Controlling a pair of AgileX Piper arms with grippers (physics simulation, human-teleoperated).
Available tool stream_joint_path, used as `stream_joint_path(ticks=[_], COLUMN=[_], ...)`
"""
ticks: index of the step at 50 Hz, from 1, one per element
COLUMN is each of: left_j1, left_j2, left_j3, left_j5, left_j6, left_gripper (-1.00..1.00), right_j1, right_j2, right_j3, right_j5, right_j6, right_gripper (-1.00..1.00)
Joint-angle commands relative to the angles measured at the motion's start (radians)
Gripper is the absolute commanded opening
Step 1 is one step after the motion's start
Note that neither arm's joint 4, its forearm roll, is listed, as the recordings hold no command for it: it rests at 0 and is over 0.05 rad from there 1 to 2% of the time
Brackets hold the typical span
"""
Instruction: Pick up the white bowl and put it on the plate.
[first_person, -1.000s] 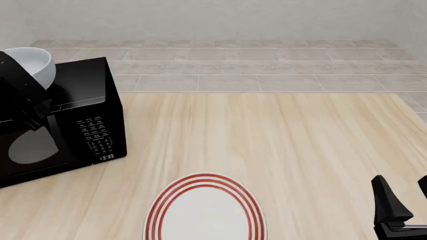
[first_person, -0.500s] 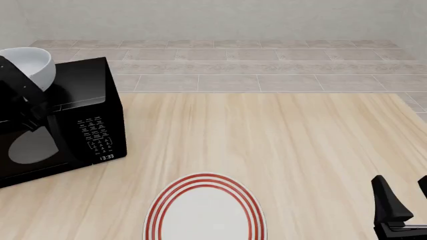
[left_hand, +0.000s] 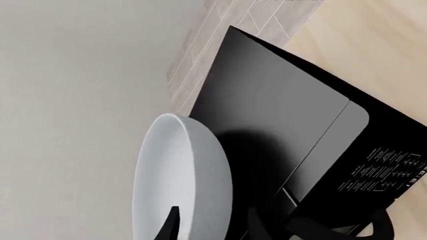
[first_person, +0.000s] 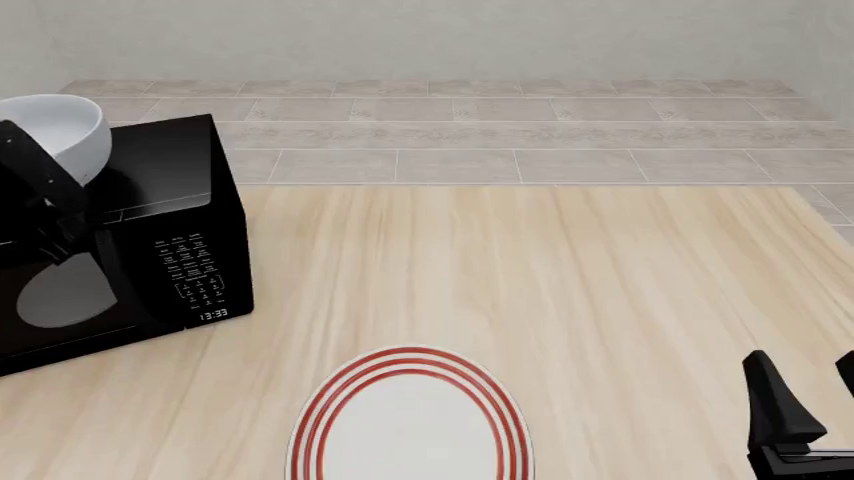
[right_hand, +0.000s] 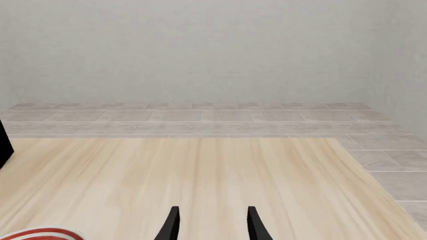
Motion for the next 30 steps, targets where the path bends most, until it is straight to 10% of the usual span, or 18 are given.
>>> stream_joint_path(ticks=[1, 7, 8, 30], left_j1=[0.009, 0.005, 0.009, 0.001], left_j2=[0.054, 0.051, 0.054, -0.01], left_j3=[0.022, 0.025, 0.021, -0.008], left_j5=[-0.016, -0.014, -0.016, 0.034], left_j6=[-0.002, -0.004, -0.005, 0.018], left_gripper=[1.0, 1.0, -1.0, -1.0], right_j1=[0.003, 0.003, 0.003, 0.003], right_j2=[0.0, 0.0, 0.0, 0.0], right_j3=[0.001, 0.001, 0.001, 0.001], right_j5=[-0.001, -0.001, -0.001, -0.001], right_j6=[0.0, 0.0, 0.0, 0.0], right_gripper=[1.0, 1.0, 1.0, 1.0])
